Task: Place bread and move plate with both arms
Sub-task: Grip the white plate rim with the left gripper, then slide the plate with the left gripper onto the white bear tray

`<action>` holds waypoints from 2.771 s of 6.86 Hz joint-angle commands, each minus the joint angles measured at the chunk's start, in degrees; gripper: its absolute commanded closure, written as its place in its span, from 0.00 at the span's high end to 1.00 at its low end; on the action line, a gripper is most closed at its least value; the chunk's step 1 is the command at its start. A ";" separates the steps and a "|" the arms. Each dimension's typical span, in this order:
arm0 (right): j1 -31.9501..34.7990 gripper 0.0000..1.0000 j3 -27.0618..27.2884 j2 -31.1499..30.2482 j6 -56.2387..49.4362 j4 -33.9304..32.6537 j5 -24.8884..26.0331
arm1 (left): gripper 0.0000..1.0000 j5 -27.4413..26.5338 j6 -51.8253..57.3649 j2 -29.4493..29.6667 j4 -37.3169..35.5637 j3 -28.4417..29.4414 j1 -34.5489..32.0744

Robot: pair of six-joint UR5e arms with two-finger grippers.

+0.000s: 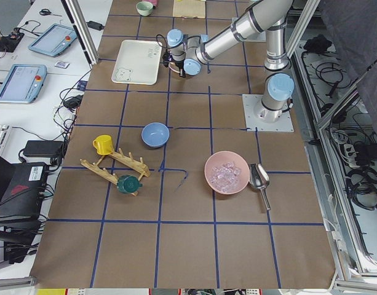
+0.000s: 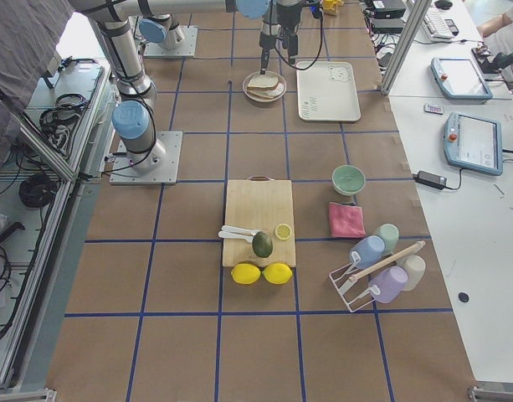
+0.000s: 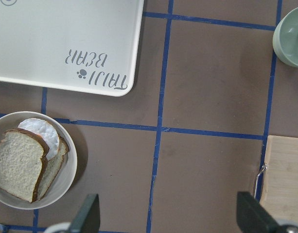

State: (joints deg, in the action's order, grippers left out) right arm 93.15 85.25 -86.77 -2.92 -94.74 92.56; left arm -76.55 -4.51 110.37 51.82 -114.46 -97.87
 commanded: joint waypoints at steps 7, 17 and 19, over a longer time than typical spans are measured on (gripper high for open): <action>0.02 1.00 0.00 -0.59 0.55 0.17 -0.45 | 0.00 6.15 -3.82 -2.19 -2.70 7.02 6.89; 0.19 1.00 0.35 -1.03 0.63 0.25 -0.45 | 0.94 7.38 -10.60 20.50 -2.78 29.82 4.35; 0.02 1.00 0.35 -1.03 0.63 0.34 -0.37 | 1.00 7.03 -10.87 18.40 -2.17 30.00 4.44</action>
State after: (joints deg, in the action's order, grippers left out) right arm 93.24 85.61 -87.80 -2.29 -94.43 92.18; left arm -69.31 -15.25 130.03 49.40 -84.55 -93.49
